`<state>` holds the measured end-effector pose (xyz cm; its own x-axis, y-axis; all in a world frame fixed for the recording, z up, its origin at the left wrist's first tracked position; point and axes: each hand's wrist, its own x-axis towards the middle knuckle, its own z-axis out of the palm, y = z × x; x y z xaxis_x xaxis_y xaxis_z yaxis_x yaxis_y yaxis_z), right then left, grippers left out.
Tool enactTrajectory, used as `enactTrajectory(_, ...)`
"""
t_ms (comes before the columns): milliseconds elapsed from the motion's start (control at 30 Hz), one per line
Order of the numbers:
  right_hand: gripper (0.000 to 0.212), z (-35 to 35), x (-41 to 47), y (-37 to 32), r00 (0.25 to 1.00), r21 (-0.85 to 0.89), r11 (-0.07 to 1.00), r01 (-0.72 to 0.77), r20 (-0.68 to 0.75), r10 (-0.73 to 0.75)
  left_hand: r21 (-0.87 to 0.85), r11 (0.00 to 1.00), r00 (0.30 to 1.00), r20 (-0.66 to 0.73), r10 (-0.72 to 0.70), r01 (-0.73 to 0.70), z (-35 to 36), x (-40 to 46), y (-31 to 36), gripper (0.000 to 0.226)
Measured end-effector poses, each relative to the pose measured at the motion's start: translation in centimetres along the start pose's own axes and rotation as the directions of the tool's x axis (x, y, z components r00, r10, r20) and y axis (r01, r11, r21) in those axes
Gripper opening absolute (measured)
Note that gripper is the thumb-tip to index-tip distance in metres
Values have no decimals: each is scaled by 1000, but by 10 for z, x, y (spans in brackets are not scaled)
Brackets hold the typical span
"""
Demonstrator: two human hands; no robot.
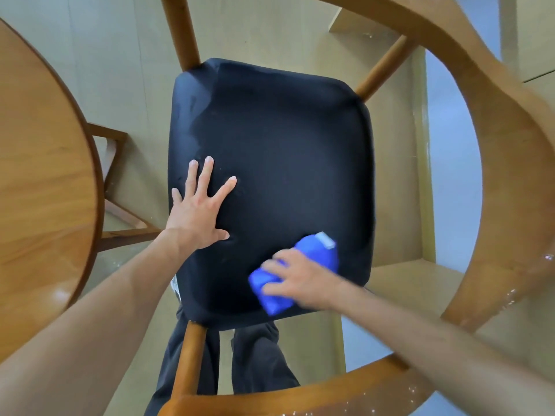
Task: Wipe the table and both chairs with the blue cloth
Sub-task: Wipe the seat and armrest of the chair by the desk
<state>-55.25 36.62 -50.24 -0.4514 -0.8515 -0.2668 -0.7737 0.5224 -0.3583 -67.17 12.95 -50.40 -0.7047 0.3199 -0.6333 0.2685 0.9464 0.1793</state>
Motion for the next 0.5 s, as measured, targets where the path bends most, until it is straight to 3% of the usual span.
enactTrajectory(33,37,8,21,-25,994,14,994,110,15,-111,-2,1000,1000,-2,-1,1,0,0,0,112)
enactTrajectory(100,40,13,51,-62,934,-28,950,311,194,-300,2,1000,1000,-5,-2,2,-1,0,0,113)
enactTrajectory(167,39,10,55,-72,874,-54,915,400,324,-363,2,1000,1000,-11,3,-3,0,-1,-1,113)
enactTrajectory(300,33,5,7,-25,785,-23,852,523,402,-472,-9,1000,1000,-23,7,-8,1,0,-2,113)
enactTrajectory(367,31,-3,-35,16,776,-55,856,513,457,-435,-13,1000,999,-32,-1,0,2,0,-3,114)
enactTrajectory(500,49,-29,-100,88,787,-209,904,374,587,-189,-25,1000,1000,-28,-10,9,0,0,-1,113)
